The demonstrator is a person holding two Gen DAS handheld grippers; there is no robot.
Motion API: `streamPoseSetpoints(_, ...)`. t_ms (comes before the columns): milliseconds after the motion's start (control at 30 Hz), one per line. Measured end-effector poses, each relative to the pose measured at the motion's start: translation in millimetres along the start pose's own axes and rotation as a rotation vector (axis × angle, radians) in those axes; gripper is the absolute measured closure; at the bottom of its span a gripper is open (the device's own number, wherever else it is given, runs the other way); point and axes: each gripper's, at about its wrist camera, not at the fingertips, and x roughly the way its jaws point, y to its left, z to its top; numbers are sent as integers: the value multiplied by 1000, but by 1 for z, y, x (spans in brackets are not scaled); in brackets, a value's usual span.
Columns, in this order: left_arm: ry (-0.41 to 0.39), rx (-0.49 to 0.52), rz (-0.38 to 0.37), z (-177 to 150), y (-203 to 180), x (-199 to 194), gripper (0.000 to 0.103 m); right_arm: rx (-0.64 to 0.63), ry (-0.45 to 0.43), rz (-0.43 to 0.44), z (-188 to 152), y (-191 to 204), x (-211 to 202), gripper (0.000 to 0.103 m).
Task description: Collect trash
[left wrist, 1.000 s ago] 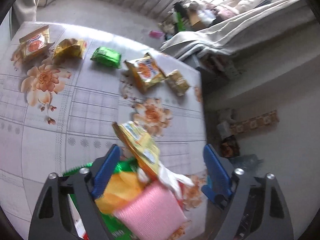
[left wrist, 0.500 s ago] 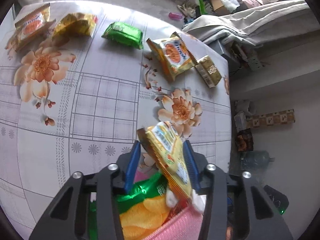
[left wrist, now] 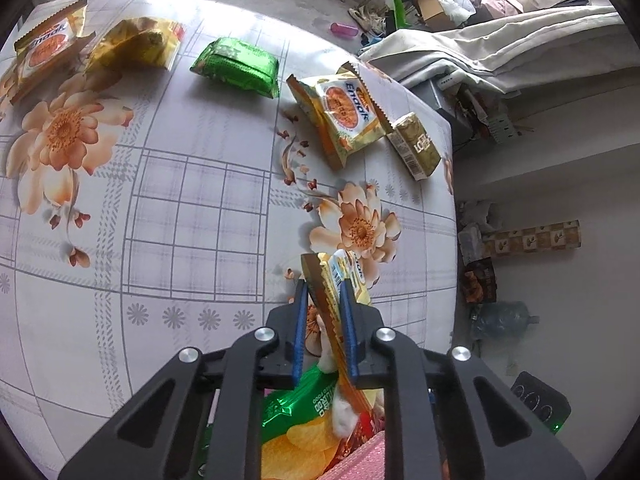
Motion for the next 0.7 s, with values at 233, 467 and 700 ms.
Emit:
streamPoseSetpoints(233,-47,-1,-59,-1,-7,-16,92,-10,-42,12,4,3,-9,100)
streamPoseSetpoints(467,-117,15,-133,-2,-20,-44,94,-44,-90,38,11,13,-25,103)
streamPoseSetpoints(700,-164,47,-154,-10,-28,-62,94,-63,-94,8,8,14,-32,78)
